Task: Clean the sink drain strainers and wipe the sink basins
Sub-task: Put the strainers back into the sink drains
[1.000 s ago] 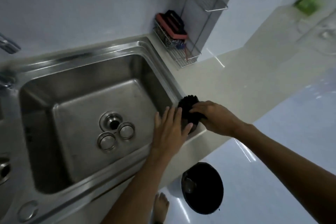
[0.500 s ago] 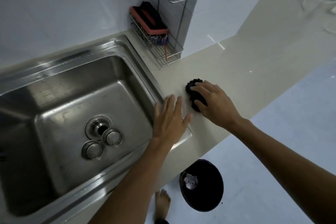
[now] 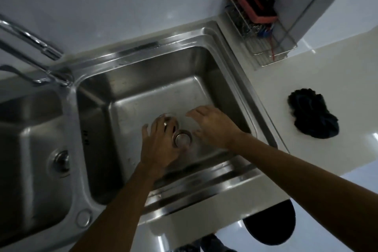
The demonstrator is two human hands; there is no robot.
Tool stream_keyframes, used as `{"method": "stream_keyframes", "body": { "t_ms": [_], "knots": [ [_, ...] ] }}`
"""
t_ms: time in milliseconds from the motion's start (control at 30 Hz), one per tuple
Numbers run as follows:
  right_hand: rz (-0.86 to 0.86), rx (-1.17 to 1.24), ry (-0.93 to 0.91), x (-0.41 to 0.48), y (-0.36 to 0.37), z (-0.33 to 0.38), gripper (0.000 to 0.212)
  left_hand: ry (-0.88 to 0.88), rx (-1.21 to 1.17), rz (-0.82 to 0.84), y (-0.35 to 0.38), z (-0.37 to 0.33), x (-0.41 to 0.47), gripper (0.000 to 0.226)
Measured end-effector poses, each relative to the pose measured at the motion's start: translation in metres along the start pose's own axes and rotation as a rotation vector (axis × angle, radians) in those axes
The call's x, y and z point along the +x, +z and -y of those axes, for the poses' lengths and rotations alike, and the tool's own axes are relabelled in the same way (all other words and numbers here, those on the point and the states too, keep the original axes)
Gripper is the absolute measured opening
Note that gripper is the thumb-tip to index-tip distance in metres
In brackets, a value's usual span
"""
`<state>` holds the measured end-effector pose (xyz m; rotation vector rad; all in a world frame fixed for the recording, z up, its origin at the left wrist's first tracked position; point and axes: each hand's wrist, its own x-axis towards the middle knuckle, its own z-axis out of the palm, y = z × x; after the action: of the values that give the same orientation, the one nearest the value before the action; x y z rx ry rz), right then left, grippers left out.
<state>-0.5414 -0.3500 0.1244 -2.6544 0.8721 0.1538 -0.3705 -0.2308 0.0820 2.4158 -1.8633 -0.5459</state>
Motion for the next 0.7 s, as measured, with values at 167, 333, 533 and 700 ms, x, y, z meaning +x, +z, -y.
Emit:
{"method": "stream_keyframes", "body": {
  "t_ms": [167, 333, 533, 700],
  "knots": [
    [0.207, -0.057, 0.015, 0.043, 0.056, 0.016, 0.062, -0.020, 0.123, 0.125, 0.029, 0.041, 0.000, 0.110],
    [0.352, -0.142, 0.079, 0.054, 0.087, 0.016, 0.082, 0.000, 0.071, 0.145, 0.056, 0.041, 0.014, 0.108],
    [0.323, -0.201, 0.051, 0.061, 0.103, 0.006, 0.072, -0.026, -0.002, 0.066, 0.077, 0.033, 0.029, 0.076],
    [0.204, -0.140, 0.010, 0.096, 0.099, 0.001, 0.073, -0.120, -0.034, -0.014, 0.067, 0.054, 0.049, 0.076]
  ]
}}
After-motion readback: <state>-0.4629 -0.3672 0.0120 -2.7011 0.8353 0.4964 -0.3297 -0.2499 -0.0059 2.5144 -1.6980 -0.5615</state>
